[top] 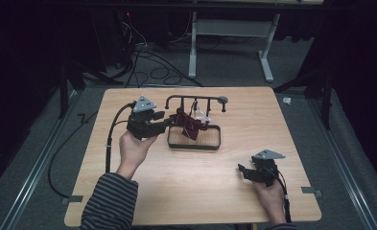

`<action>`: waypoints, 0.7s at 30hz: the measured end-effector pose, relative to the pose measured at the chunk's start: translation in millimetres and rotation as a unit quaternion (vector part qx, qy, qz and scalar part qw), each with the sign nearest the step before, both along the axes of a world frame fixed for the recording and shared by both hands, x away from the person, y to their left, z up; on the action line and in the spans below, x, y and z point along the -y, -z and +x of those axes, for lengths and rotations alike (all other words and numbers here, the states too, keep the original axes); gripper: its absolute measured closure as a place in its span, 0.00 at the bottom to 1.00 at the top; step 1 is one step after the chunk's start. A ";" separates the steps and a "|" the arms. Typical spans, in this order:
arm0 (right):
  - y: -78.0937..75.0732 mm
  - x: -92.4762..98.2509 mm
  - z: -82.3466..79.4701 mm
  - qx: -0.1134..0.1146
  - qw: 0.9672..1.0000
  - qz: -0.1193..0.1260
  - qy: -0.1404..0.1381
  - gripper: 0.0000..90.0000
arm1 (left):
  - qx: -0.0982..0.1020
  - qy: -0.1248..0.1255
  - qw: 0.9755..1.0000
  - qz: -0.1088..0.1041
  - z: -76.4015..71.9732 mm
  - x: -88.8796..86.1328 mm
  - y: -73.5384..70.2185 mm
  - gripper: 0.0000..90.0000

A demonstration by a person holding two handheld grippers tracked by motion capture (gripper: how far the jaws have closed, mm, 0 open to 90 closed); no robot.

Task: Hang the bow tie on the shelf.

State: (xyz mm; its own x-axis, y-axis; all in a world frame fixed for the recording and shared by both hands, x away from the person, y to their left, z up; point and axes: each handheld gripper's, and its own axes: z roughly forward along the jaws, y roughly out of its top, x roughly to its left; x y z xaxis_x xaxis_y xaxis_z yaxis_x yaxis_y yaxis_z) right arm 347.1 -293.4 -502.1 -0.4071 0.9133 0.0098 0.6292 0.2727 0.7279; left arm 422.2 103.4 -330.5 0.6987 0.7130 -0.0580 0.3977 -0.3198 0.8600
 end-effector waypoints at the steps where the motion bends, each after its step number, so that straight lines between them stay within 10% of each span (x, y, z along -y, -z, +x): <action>1: 0.0 0.0 0.0 0.000 1.000 0.001 0.000 0.37 | -0.001 0.000 1.000 0.001 -1.6 -2.3 0.9 0.64; 21: 0.0 0.0 0.0 0.000 1.000 0.001 0.000 0.37 | -0.006 -0.019 1.000 -0.010 -16.6 -25.2 6.3 0.63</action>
State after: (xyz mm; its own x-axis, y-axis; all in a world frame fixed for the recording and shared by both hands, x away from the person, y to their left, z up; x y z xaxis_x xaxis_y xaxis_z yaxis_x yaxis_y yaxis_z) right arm 347.1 -293.4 -502.0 -0.4066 0.9135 0.0112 0.6297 0.2713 0.7280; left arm 405.7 128.6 -336.8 0.6697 0.7381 -0.0816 0.4202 -0.2860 0.8612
